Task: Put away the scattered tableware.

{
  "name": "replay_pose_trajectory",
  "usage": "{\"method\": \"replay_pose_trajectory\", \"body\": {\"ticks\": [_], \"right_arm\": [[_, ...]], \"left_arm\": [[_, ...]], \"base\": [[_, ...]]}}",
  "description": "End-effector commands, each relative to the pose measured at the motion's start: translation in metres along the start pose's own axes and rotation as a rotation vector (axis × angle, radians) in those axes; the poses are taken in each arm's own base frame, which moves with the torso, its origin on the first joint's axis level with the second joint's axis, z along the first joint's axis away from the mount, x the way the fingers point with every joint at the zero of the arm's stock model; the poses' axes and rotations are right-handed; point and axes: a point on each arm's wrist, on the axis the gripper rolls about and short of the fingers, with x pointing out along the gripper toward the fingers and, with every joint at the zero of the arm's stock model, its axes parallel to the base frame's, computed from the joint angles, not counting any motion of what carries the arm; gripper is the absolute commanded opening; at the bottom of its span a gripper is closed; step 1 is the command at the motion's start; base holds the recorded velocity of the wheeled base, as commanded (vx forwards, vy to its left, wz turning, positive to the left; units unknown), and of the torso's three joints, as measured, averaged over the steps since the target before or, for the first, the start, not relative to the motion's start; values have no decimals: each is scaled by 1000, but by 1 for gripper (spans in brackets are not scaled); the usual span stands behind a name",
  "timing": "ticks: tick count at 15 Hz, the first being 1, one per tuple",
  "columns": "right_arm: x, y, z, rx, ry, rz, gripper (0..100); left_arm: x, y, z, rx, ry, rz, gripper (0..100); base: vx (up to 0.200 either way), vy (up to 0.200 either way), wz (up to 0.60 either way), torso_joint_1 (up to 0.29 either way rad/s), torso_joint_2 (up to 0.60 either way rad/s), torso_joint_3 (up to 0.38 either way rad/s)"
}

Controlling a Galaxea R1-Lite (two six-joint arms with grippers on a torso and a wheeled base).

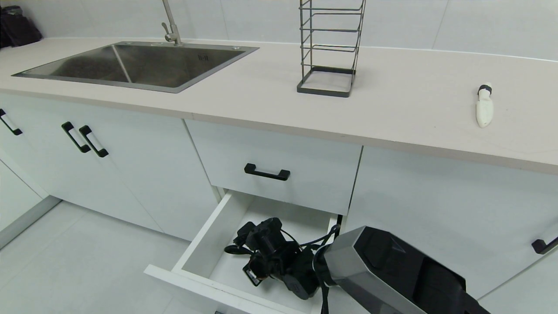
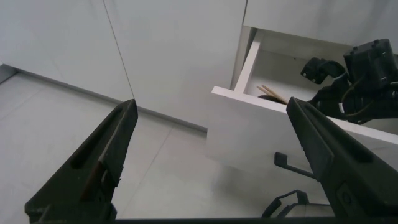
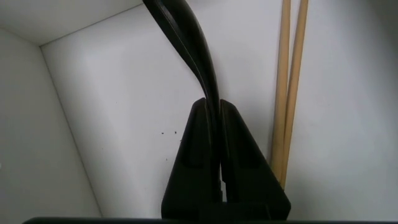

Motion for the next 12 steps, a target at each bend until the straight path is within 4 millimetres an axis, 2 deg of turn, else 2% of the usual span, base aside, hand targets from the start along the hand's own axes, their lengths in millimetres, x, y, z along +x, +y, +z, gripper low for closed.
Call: {"method": "replay_pose_trajectory", "body": {"ticks": [1,5,12], "right_arm": [[1,1,-1,-2,0,1,100],[-3,6,6,-6,-20,9,100],[-39,21,49,-14,-118,37,100]], "left_arm": [[0,0,0,-1,0,1,100],[0,0,0,0,0,1,100],[0,0,0,0,0,1,100]], "base": [[0,0,0,0,0,0],[0,0,0,0,0,0],[0,0,0,0,0,0]]}}
